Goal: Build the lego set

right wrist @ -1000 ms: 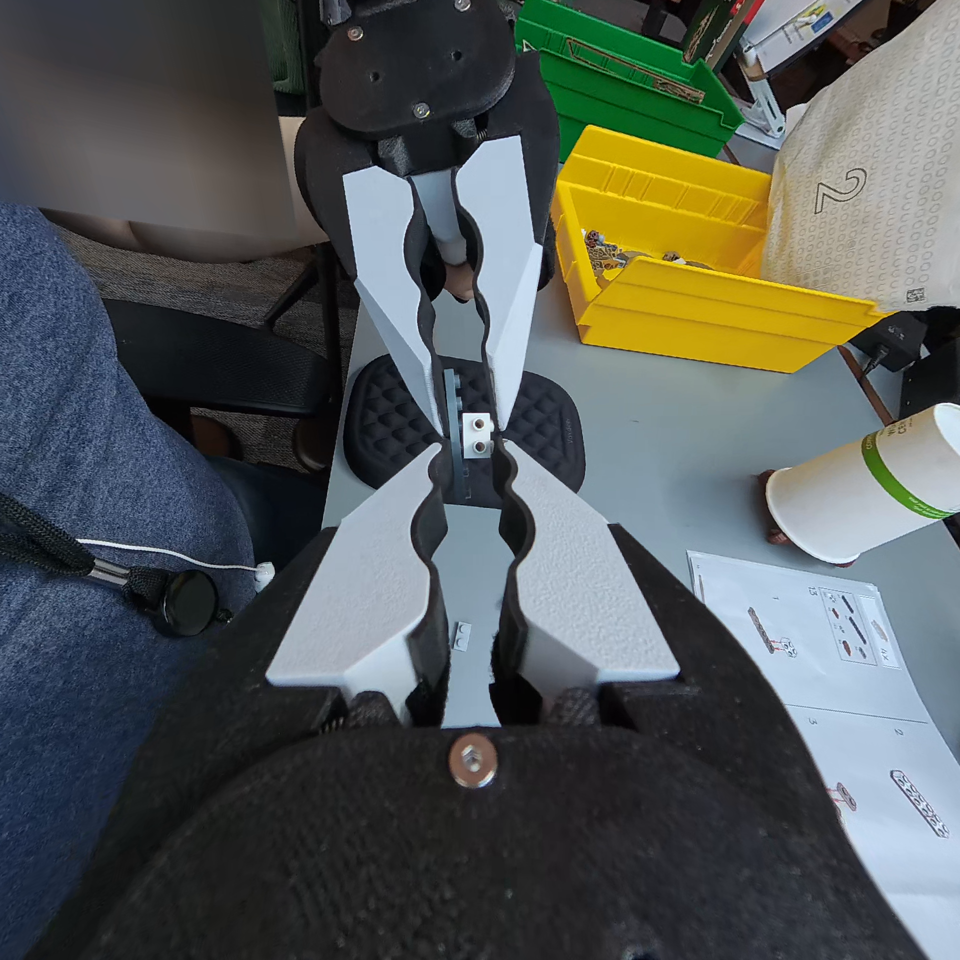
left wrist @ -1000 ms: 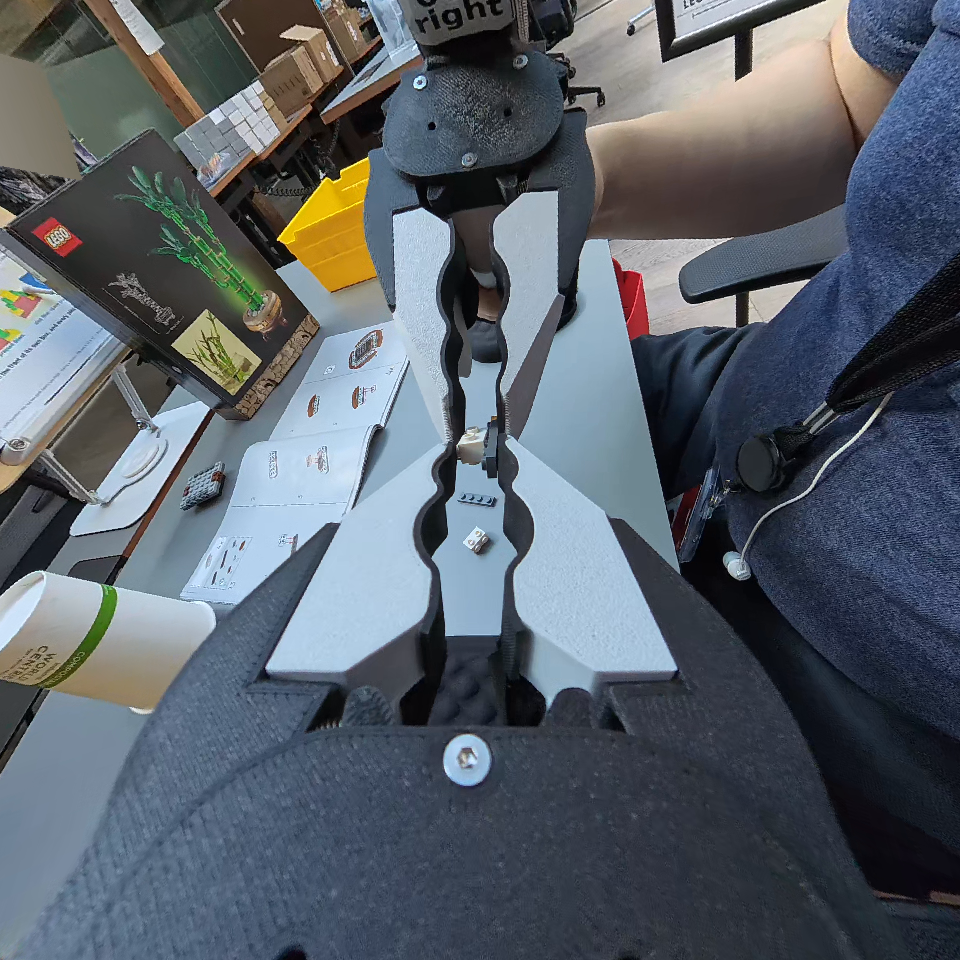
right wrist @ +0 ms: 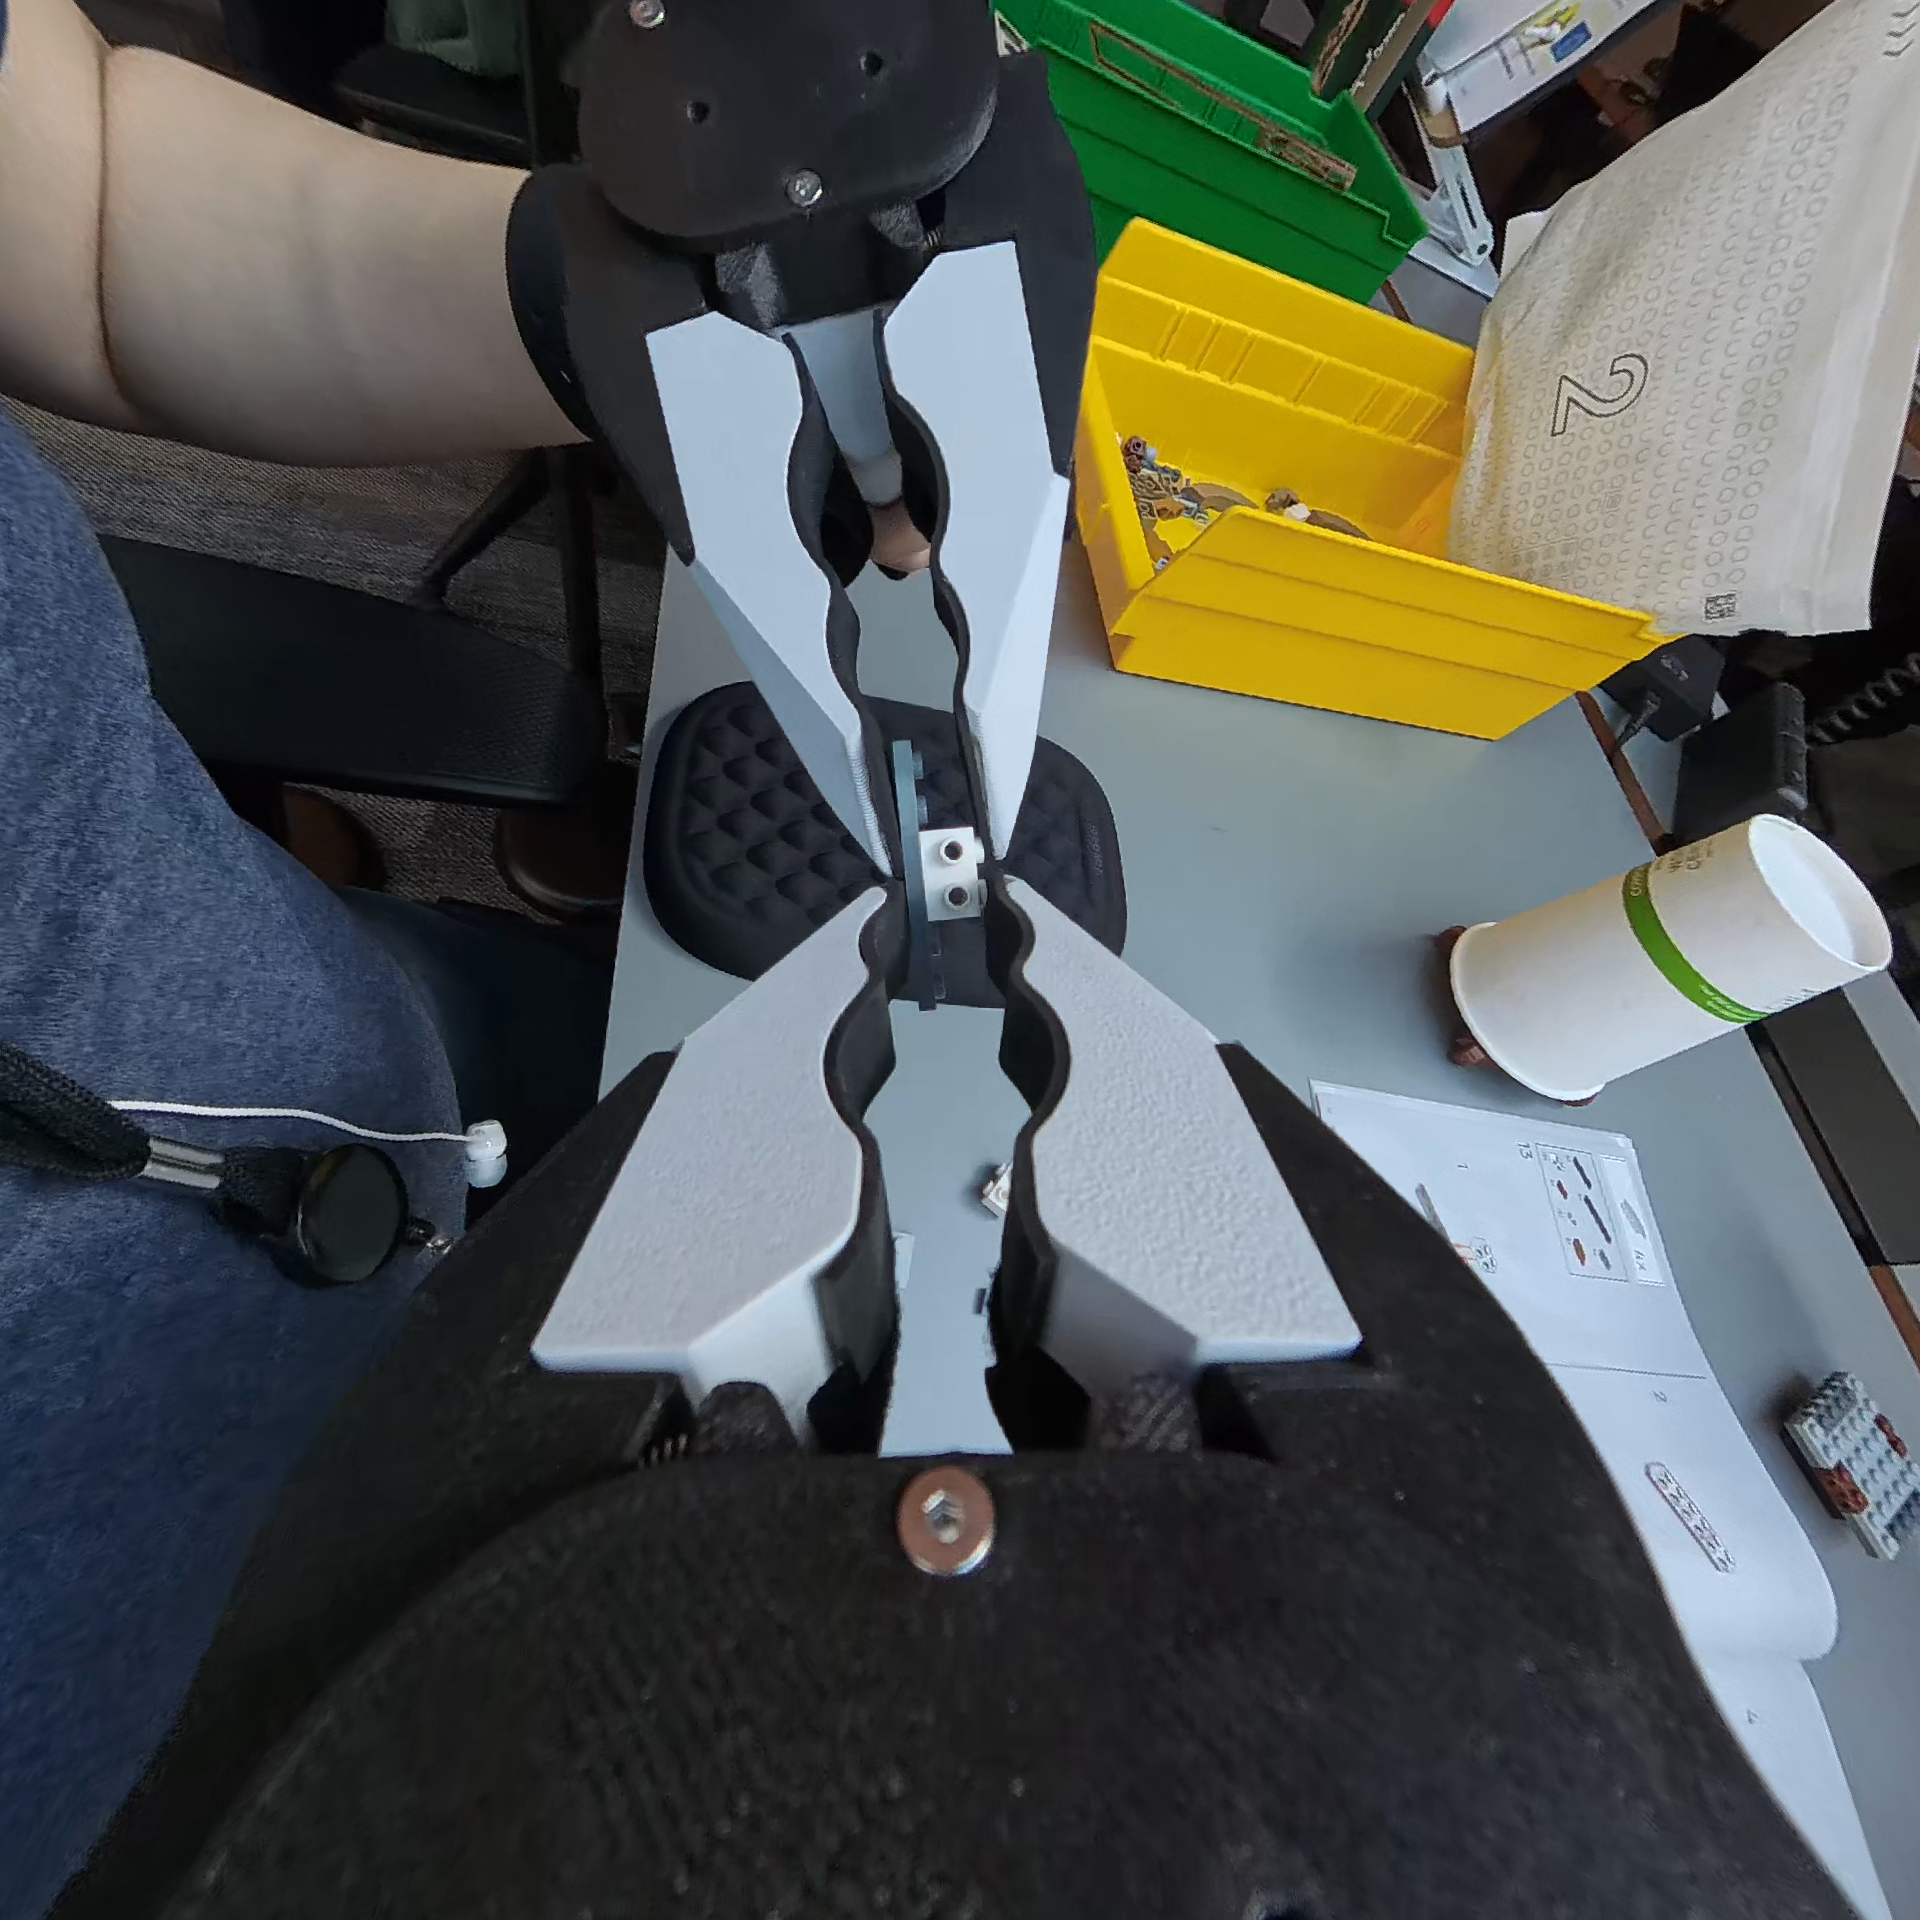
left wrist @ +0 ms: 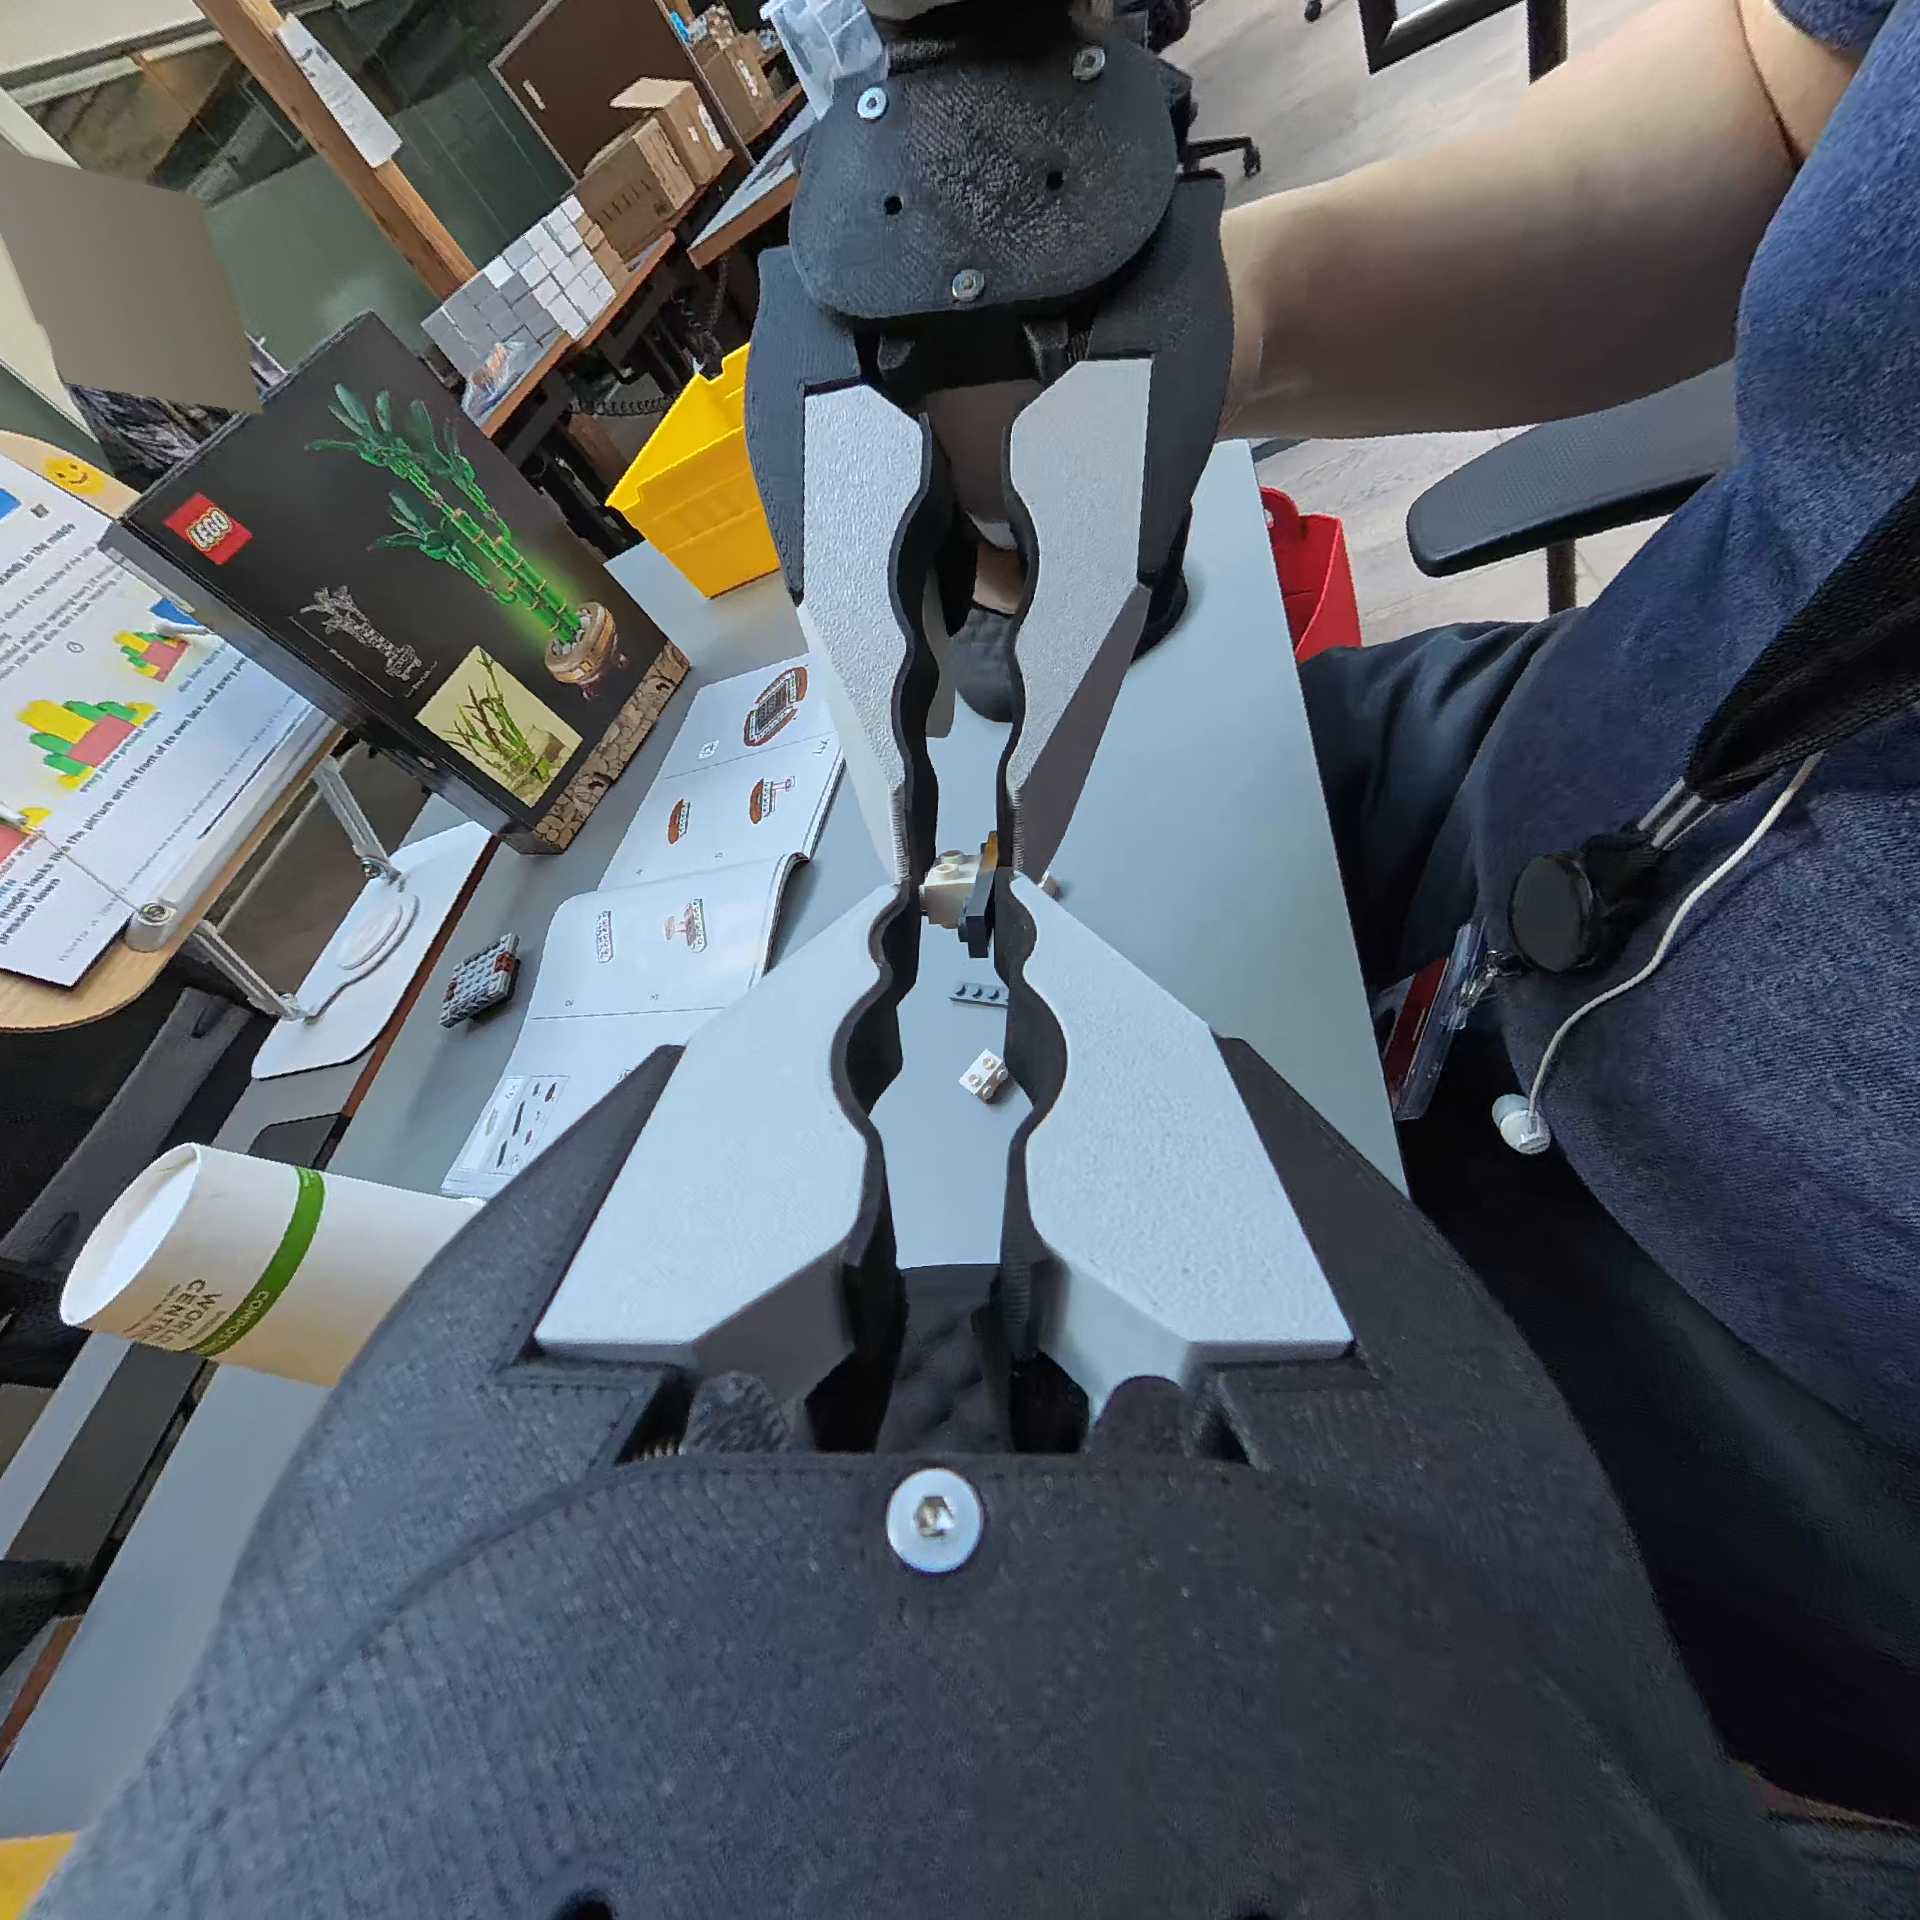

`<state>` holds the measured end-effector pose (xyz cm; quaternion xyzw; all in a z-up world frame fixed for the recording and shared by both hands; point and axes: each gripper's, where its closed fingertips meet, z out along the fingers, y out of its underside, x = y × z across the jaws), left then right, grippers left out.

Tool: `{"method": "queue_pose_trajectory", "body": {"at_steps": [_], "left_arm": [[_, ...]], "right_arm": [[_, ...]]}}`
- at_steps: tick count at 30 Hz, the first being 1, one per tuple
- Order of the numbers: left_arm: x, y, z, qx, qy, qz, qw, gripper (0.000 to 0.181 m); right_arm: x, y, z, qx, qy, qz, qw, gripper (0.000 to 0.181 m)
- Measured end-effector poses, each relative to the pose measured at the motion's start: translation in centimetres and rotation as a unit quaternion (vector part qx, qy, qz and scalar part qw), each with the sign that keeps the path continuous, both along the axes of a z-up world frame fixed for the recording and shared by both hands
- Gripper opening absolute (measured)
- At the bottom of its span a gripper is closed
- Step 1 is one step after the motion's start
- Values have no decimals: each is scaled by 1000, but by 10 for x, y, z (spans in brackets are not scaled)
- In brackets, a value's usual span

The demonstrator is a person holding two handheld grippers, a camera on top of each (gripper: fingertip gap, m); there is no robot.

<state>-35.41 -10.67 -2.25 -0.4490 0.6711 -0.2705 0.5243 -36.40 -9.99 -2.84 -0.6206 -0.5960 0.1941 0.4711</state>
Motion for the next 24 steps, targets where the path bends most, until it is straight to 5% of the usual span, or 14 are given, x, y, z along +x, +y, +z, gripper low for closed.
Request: {"method": "queue_pose_trajectory", "body": {"at_steps": [10, 17, 24], "left_arm": [[-2, -9, 8, -1, -33, -19, 999, 12], [-11, -18, 43, -32, -160, -53, 985, 12], [-12, -24, 53, -18, -189, -71, 979, 12]], "right_arm": [[-1, -8, 7, 65, -28, 2, 997, 14], [6, -11, 30, 32, 79, 7, 996, 29], [8, -25, 51, 55, 147, 30, 987, 17]]}}
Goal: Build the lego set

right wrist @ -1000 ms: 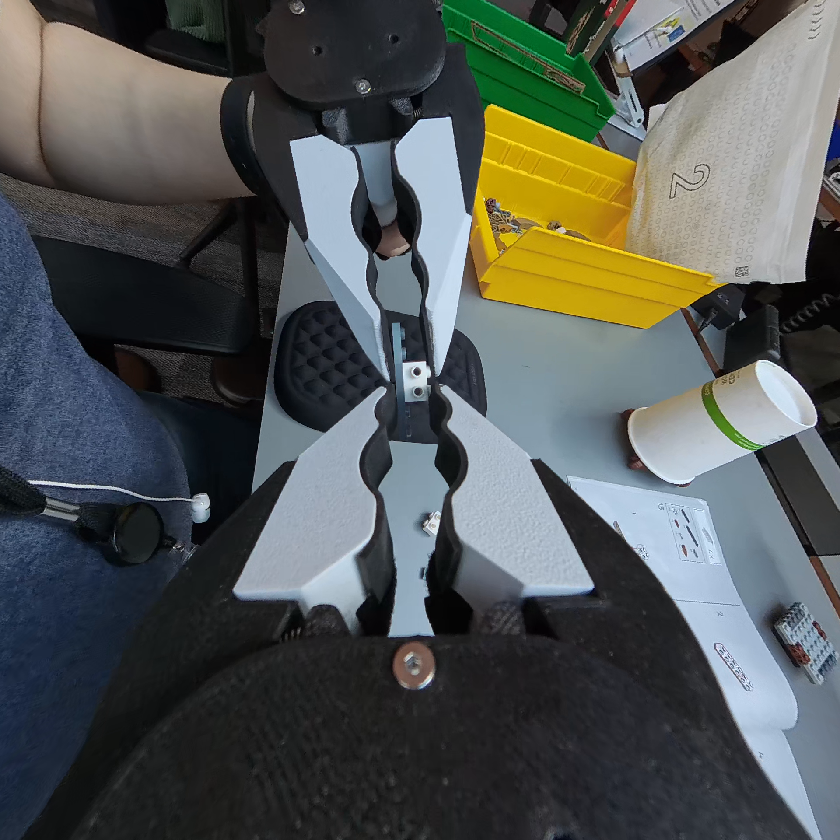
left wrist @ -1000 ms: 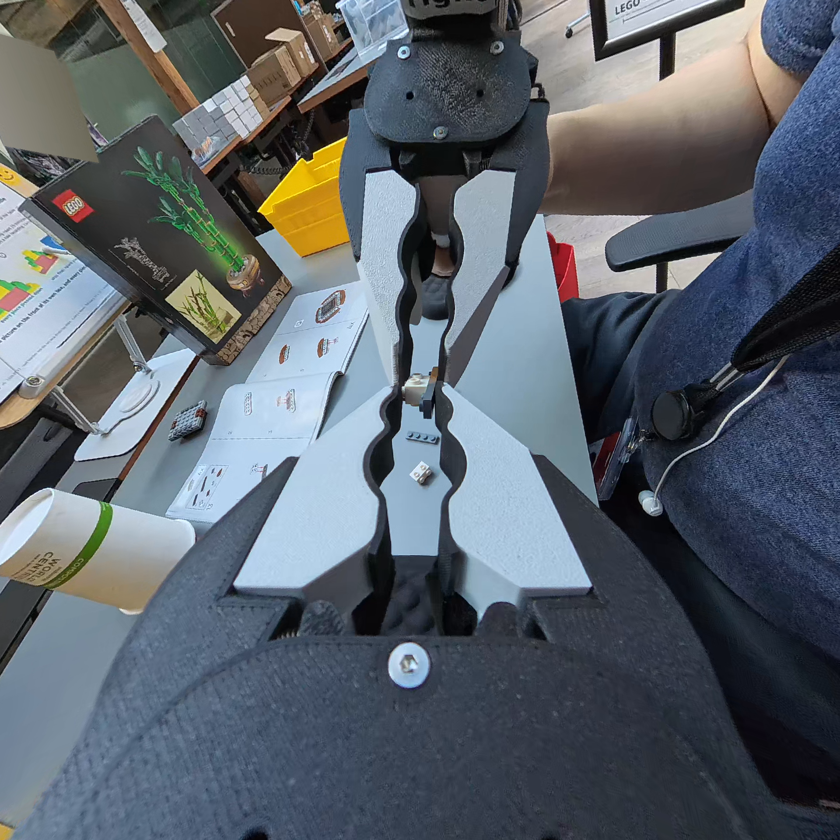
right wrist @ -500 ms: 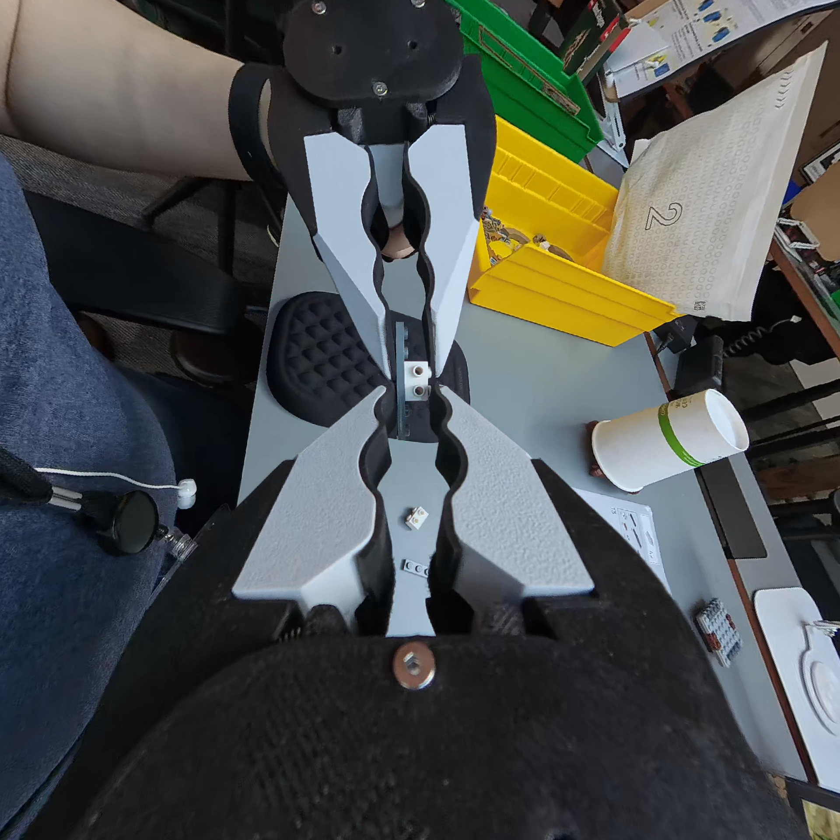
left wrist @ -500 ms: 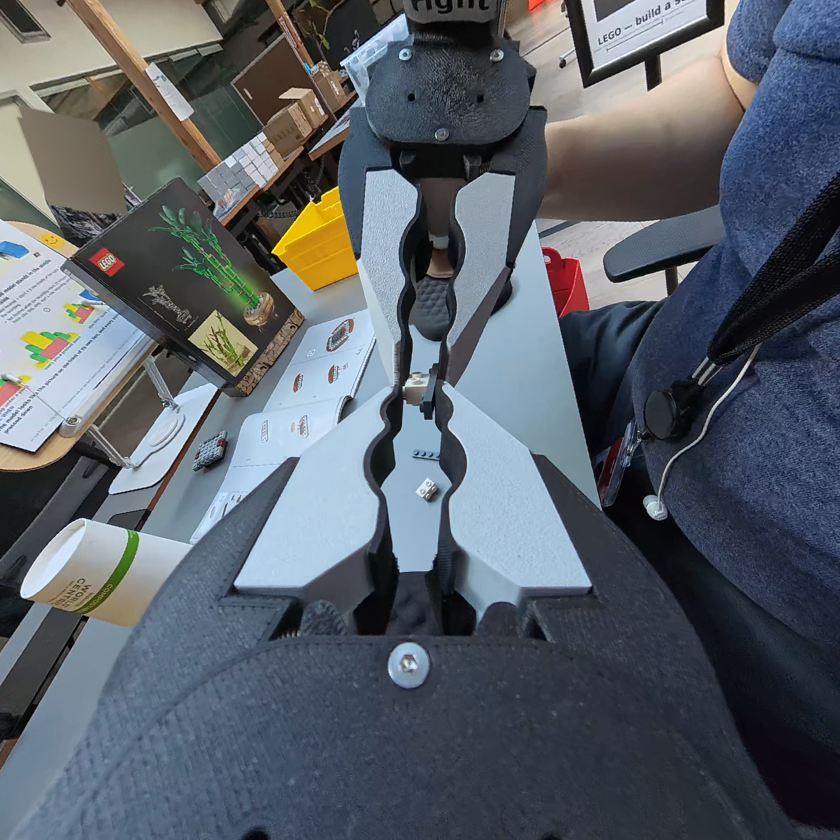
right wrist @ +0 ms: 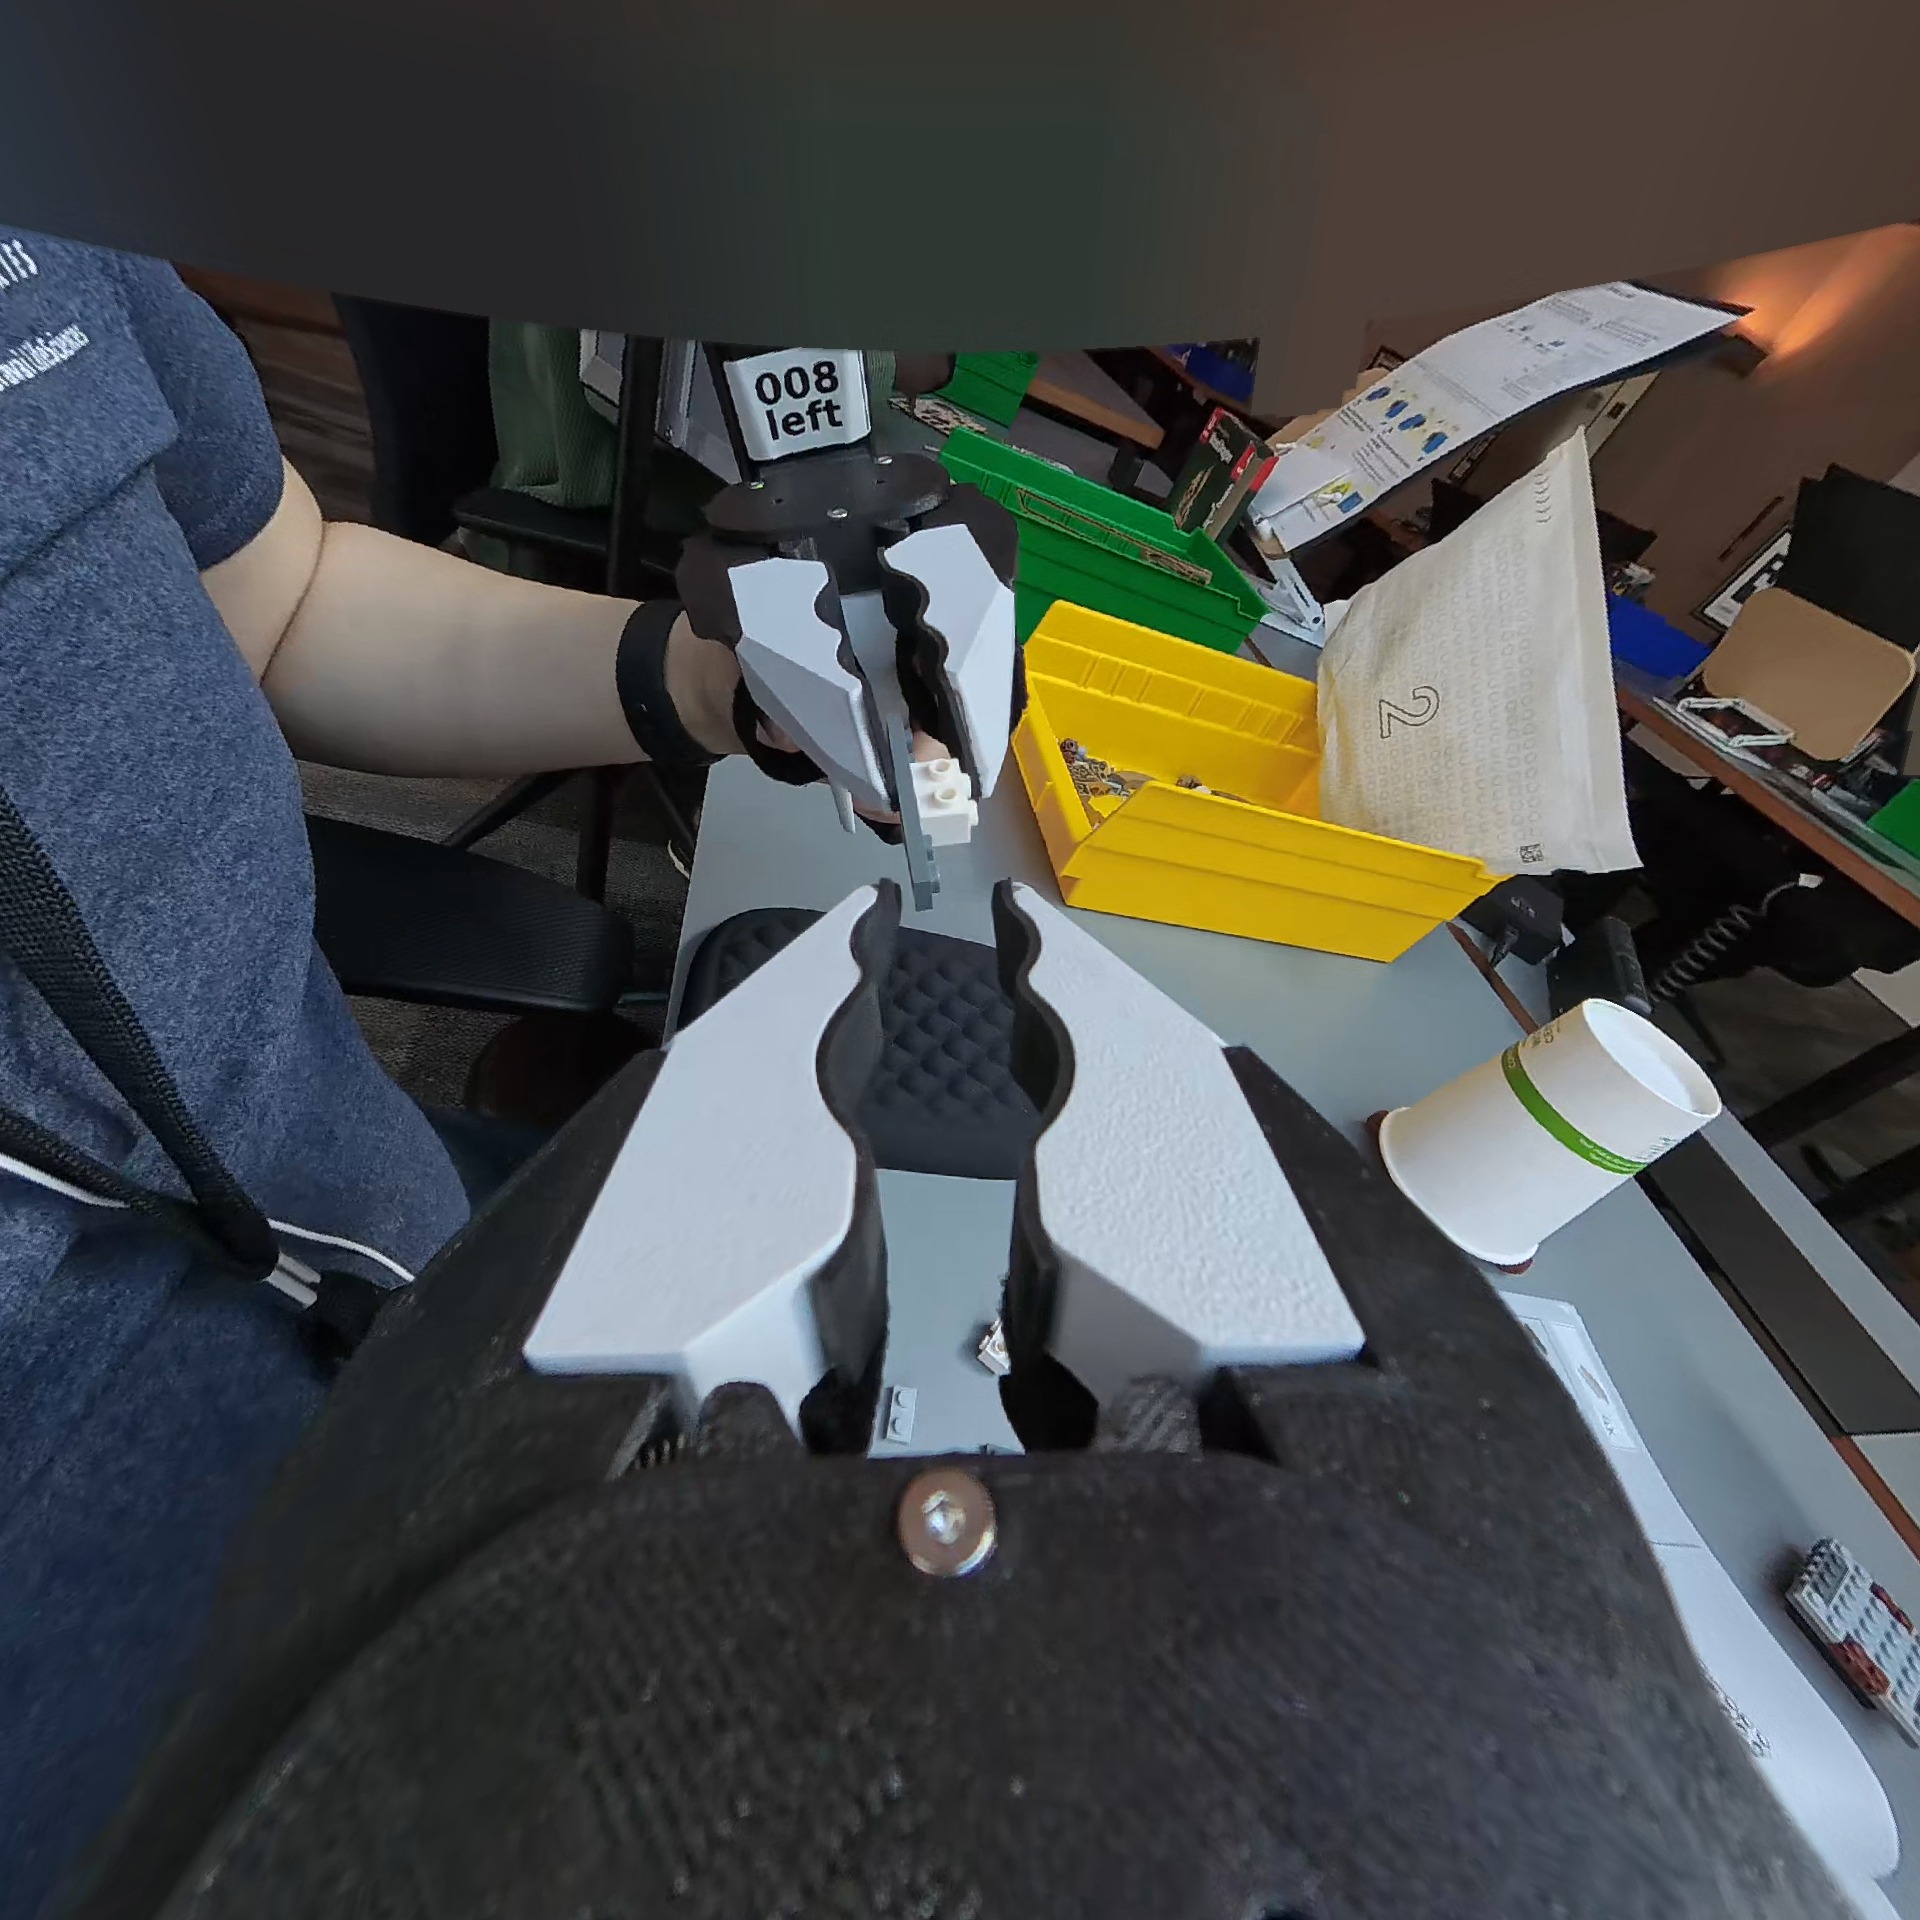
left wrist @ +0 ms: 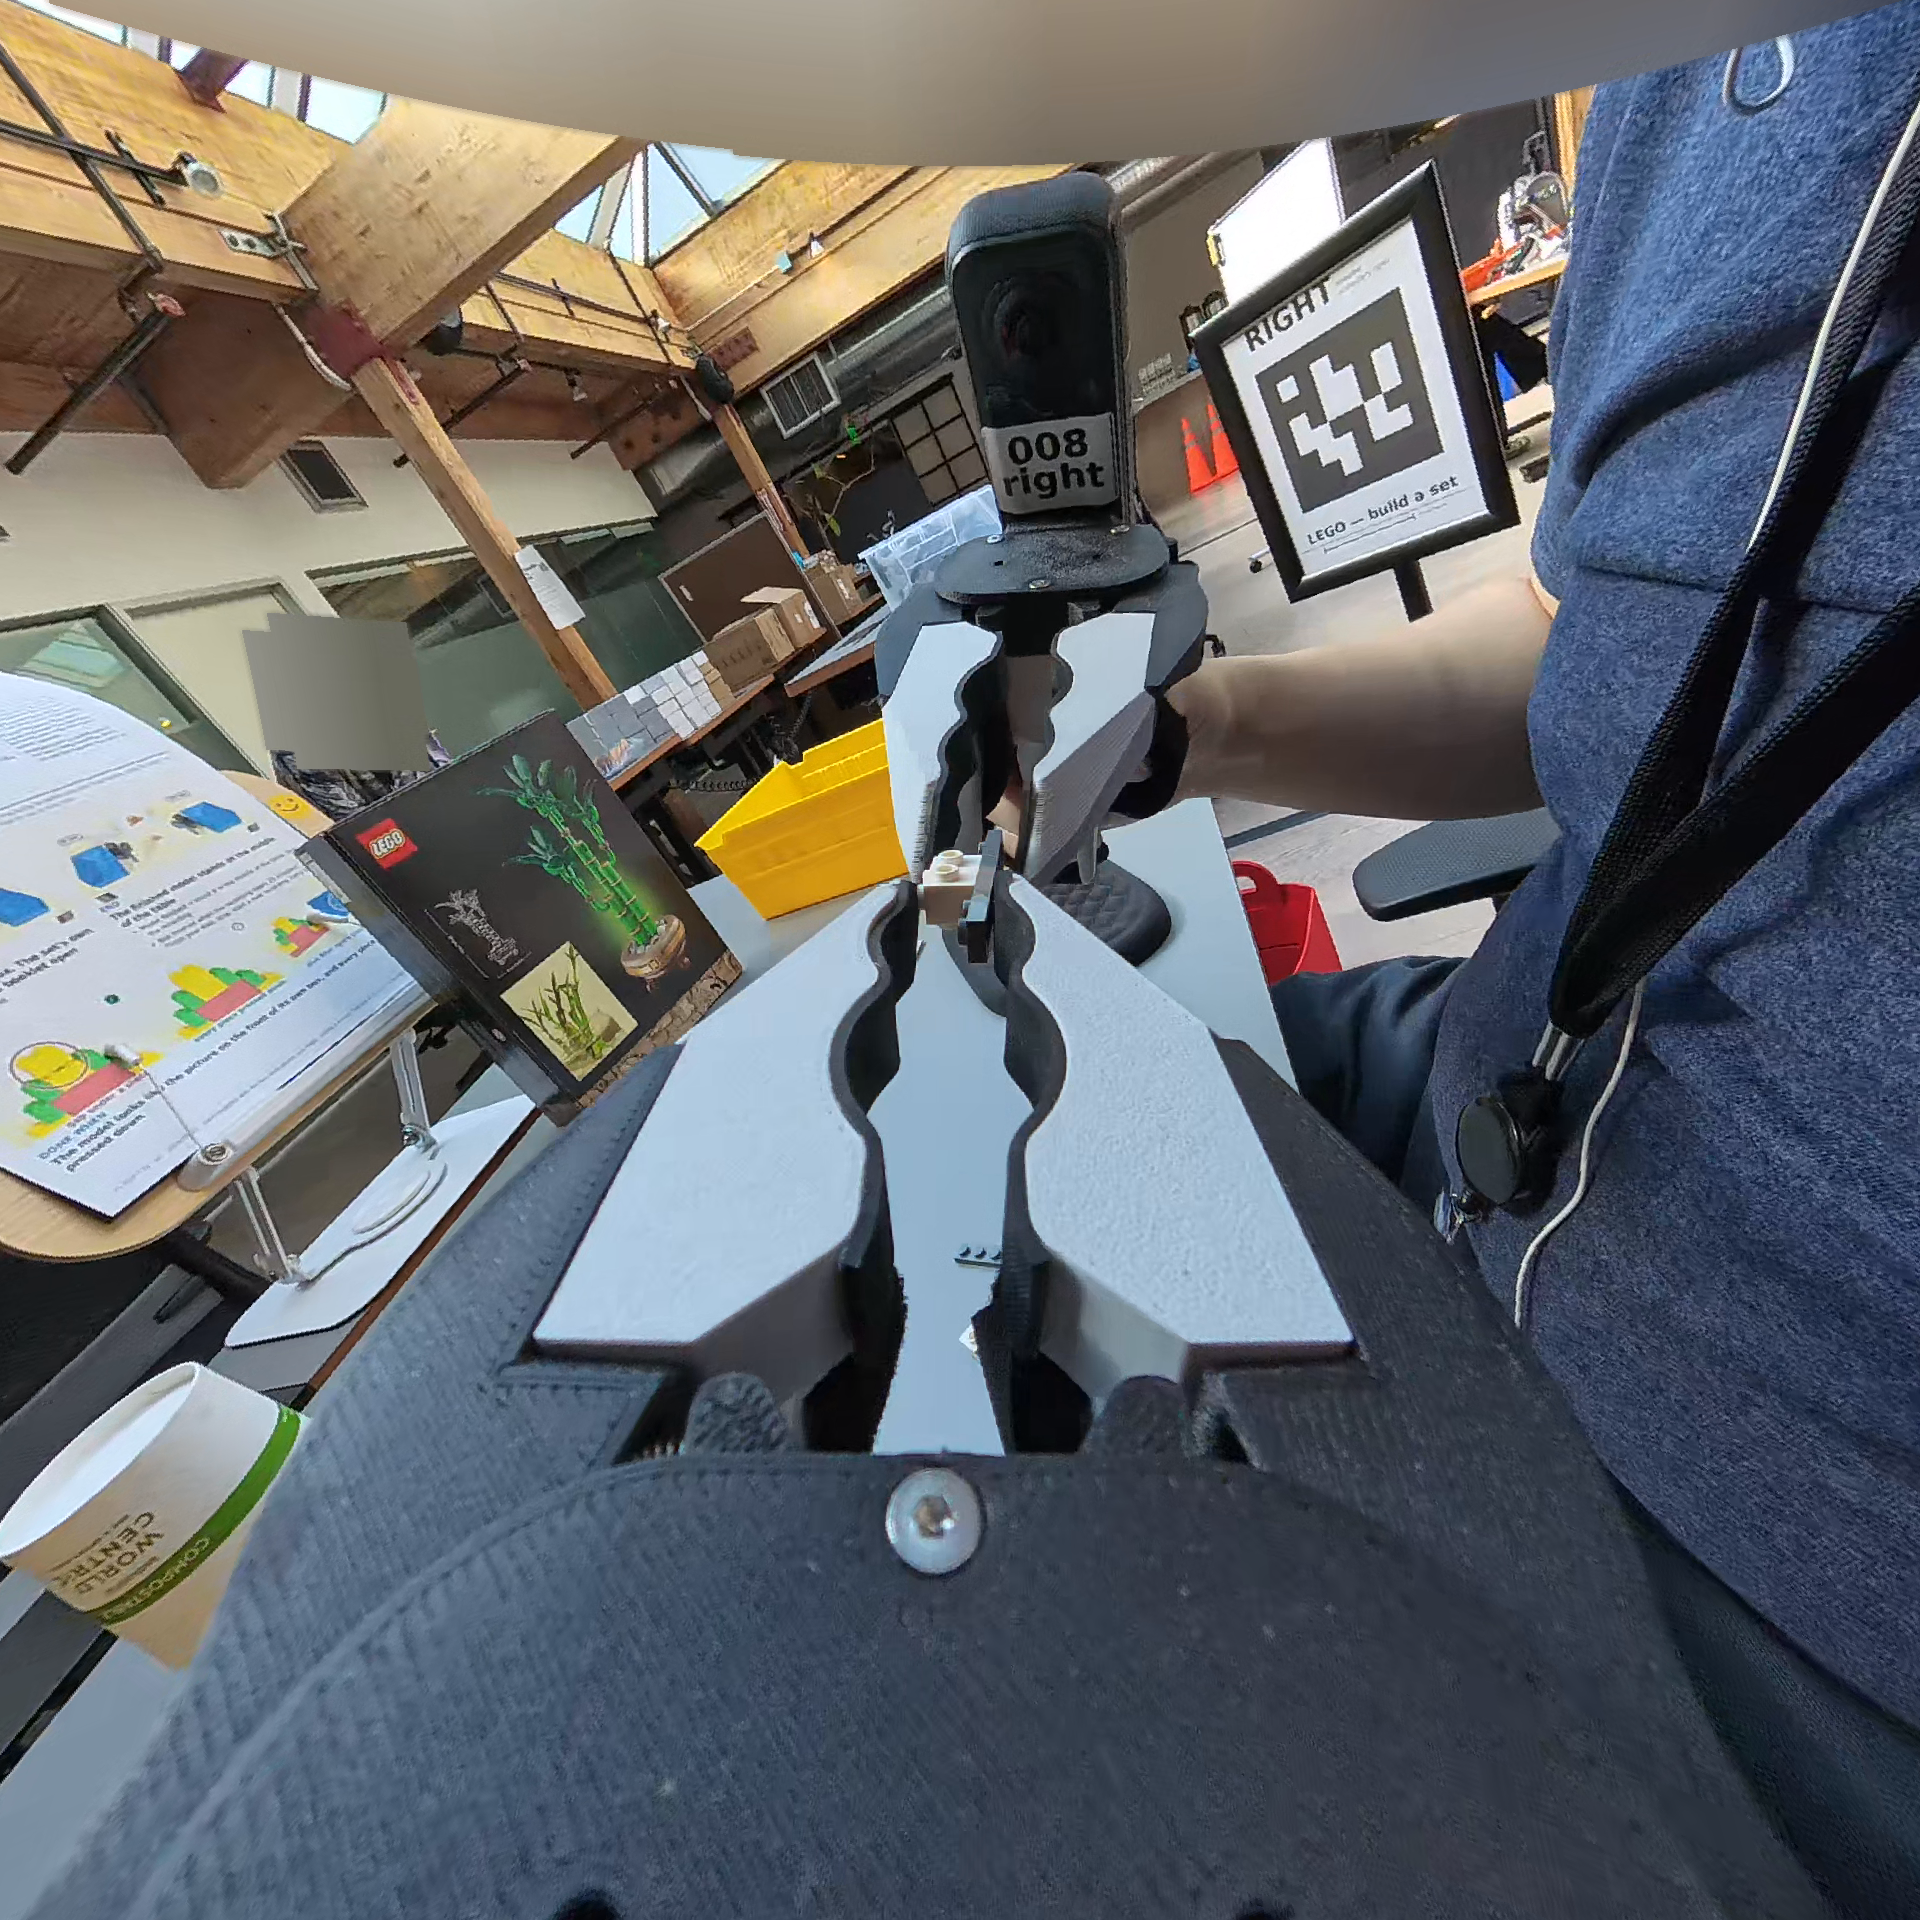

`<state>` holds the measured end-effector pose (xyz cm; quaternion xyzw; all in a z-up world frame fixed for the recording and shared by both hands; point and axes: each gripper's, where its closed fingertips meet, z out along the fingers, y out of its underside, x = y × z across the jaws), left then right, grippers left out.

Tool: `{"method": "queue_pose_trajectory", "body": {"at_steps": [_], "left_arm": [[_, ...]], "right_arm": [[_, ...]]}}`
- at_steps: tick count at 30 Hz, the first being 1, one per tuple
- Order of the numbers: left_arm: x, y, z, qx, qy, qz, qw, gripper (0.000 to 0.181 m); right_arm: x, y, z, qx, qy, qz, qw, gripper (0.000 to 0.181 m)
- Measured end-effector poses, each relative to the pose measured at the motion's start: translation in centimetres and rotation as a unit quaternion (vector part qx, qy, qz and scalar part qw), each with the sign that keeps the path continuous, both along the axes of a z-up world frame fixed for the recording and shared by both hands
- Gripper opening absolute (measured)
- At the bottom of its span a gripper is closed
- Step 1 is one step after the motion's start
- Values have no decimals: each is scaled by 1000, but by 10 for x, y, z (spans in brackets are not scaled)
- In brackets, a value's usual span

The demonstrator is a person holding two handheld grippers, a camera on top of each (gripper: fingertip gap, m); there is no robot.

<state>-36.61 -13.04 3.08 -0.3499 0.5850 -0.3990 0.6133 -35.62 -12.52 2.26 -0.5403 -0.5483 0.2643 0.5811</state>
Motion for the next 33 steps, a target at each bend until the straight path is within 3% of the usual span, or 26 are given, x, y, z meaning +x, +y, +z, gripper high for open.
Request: {"method": "queue_pose_trajectory", "body": {"at_steps": [2, 7, 11, 13, 17, 21, 24, 28, 31, 33], "left_arm": [[2, 0, 0, 0, 1, 0, 1000, 12], [6, 2, -1, -33, 5, -9, 999, 13], [6, 14, 1, -138, -2, -8, 990, 20], [2, 21, 7, -240, -21, -32, 970, 29], [7, 24, 9, -451, -42, -94, 887, 35], [26, 27, -6, -480, -38, -61, 874, 29], [25, 26, 1, -488, -80, -94, 864, 17], [24, 27, -2, -498, -73, -110, 857, 5], [17, 38, -7, -495, -57, -75, 864, 6], [7, 52, -17, -480, -36, -18, 877, 5]], "right_arm": [[0, -3, 2, 13, 6, 7, 1000, 6], [4, -4, 2, 37, 8, 1, 999, 4], [14, 5, 4, 111, 3, -42, 993, 4], [19, 8, 5, 154, -4, -66, 986, 4], [21, 10, 4, 211, -12, -84, 974, 4], [17, 12, 6, 244, -12, -93, 965, 4], [18, 17, 5, 242, -13, -99, 965, 4], [15, 20, -1, 199, -5, -82, 976, 5], [25, 29, -8, 106, 15, -65, 992, 12], [43, 49, -26, -6, 7, -85, 996, 22]]}}
